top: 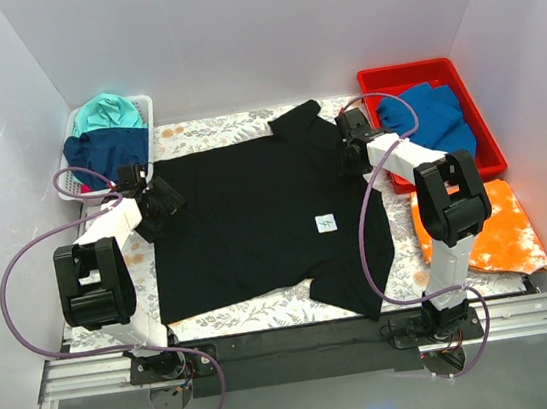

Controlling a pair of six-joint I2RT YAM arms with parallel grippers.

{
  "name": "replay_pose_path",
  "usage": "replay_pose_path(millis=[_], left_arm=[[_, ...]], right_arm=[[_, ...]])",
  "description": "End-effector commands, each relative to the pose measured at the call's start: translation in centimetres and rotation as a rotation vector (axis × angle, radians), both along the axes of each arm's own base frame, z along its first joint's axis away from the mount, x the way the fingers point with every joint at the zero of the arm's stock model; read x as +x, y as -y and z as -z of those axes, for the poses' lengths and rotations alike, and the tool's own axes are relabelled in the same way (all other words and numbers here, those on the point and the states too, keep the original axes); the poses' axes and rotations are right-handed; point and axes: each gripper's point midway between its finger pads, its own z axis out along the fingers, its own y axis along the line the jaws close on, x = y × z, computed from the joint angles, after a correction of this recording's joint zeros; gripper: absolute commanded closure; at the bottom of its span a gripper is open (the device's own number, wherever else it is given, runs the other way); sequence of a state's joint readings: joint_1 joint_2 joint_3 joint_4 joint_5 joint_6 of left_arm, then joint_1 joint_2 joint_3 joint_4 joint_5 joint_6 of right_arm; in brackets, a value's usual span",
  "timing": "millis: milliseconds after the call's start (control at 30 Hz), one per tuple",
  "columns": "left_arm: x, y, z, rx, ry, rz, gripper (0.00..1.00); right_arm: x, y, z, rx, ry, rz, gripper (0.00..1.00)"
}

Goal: Fold and stack the t-shirts
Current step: Flatten the tshirt out

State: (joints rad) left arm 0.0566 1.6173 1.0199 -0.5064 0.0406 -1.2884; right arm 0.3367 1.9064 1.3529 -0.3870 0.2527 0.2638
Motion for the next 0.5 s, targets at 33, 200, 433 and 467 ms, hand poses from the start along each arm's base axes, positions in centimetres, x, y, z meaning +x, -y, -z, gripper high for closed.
replay_pose_path(millis=[33, 200, 433, 467], left_arm=[[0.0, -0.4, 0.5, 0.008, -0.008, -0.038, 0.04], [-0.1, -0.5, 0.7, 0.004, -0.023, -0.053, 0.04], [0.0, -1.3, 0.7, 0.045, -0.031, -0.074, 0.04], [0.0, -1.3, 0.7, 0.046, -0.034, -0.077, 0.04]], right_arm=[[-0.4, -1.0, 0.4, 0.052, -0.025, -0.01, 0.56], [-2.5, 0.7, 3.1, -0.026, -0.152, 0.056, 0.57], [-7.8, 4.1, 5.6, -0.138, -0.302, 0.17, 0.59], [-9.0, 4.6, 6.1, -0.151, -0.323, 0.188, 0.59]])
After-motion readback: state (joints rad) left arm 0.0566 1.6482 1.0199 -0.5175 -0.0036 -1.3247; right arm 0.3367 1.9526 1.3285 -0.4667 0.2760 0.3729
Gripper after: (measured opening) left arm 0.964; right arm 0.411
